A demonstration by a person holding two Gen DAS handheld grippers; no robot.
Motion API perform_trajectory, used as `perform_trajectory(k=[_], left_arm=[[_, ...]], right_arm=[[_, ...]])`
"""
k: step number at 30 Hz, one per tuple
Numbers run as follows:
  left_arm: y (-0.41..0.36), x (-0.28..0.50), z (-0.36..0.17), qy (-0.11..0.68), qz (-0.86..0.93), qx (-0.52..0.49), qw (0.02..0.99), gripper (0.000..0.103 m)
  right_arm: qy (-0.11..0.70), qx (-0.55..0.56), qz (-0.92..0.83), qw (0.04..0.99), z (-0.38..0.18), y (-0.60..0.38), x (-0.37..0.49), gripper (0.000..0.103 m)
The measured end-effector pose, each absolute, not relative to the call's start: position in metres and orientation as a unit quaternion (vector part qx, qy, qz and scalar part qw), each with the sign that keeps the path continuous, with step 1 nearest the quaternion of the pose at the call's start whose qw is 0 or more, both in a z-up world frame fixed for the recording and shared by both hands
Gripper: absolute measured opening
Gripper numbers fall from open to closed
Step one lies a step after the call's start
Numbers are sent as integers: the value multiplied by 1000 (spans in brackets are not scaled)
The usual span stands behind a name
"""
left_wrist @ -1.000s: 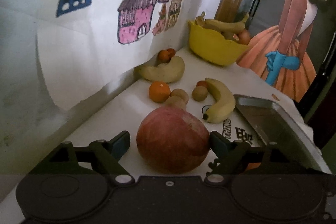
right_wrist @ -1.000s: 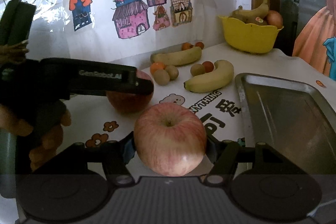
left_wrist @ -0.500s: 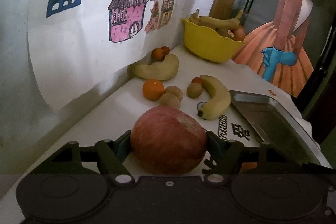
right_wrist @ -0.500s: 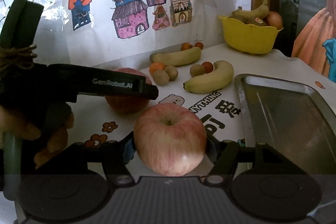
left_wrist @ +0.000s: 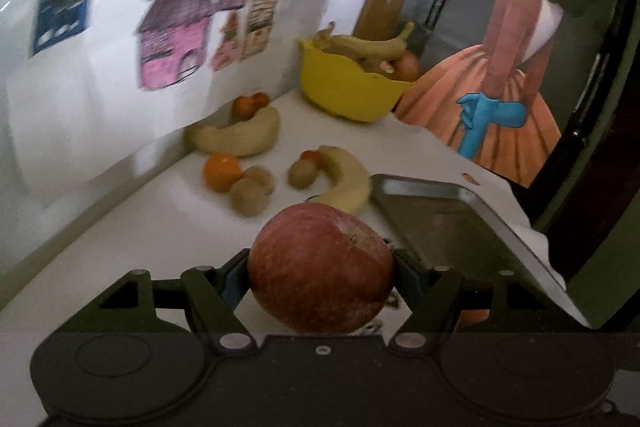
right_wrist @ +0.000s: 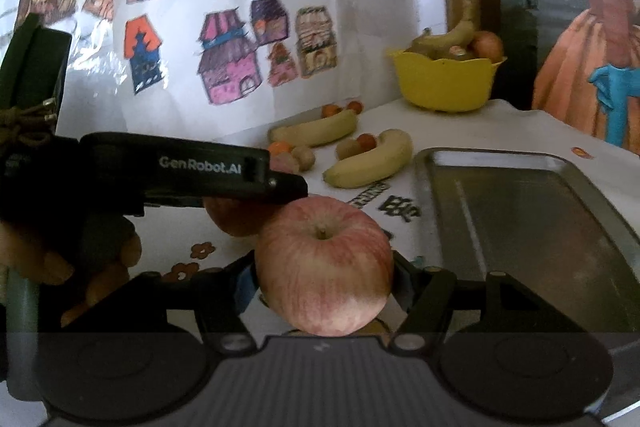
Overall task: Organize fruits
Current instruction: 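Carry the pink apple in the right tool while the left tool carries the red apple, then set the pink apple on the tray with the right tool while the left releases the red apple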
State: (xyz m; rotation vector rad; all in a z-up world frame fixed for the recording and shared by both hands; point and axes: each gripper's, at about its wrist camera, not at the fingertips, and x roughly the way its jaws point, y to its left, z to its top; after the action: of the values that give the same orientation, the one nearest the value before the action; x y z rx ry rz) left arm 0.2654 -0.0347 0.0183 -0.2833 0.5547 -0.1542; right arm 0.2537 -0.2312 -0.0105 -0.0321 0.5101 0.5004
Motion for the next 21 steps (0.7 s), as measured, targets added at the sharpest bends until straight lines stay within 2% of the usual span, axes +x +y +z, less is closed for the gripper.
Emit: perform_trajectory(k=[9,21], left_arm=[[-84,306,41,254,-108,-136,951,74],[-143,387,33,259,-142,-127,947,74]], right_arm=[[213,-17,184,959,21,-291,266,71],[222,-24,105,969,24,-353,357,71]])
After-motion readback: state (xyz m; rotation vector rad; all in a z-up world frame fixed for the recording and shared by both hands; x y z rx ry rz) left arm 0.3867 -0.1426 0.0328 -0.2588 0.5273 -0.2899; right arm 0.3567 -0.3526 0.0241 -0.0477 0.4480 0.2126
